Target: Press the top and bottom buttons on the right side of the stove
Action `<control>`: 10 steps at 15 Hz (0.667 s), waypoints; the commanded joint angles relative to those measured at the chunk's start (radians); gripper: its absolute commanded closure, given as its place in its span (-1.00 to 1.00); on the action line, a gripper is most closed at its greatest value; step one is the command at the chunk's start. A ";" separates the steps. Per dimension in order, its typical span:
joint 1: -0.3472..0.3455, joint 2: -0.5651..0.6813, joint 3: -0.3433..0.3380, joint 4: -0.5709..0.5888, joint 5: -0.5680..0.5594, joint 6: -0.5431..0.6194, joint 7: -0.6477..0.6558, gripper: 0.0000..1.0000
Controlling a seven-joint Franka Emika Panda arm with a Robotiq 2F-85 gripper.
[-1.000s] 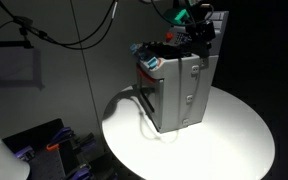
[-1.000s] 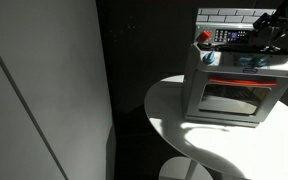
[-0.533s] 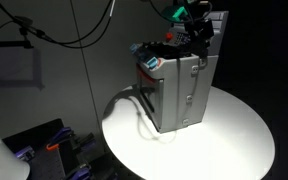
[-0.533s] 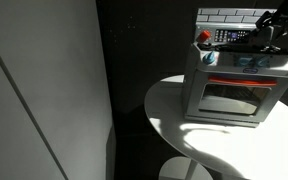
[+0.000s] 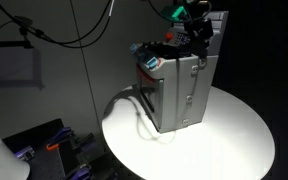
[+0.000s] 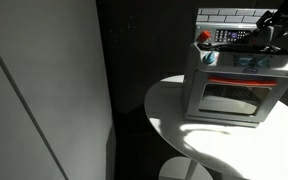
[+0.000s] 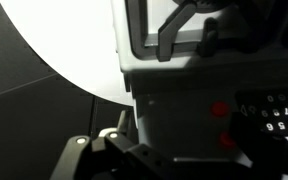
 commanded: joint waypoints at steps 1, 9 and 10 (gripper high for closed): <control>0.000 -0.019 -0.002 -0.008 -0.002 -0.009 0.013 -1.00; 0.000 -0.002 -0.010 0.011 -0.012 0.006 0.020 -1.00; -0.001 0.000 -0.011 0.014 -0.013 0.006 0.021 -1.00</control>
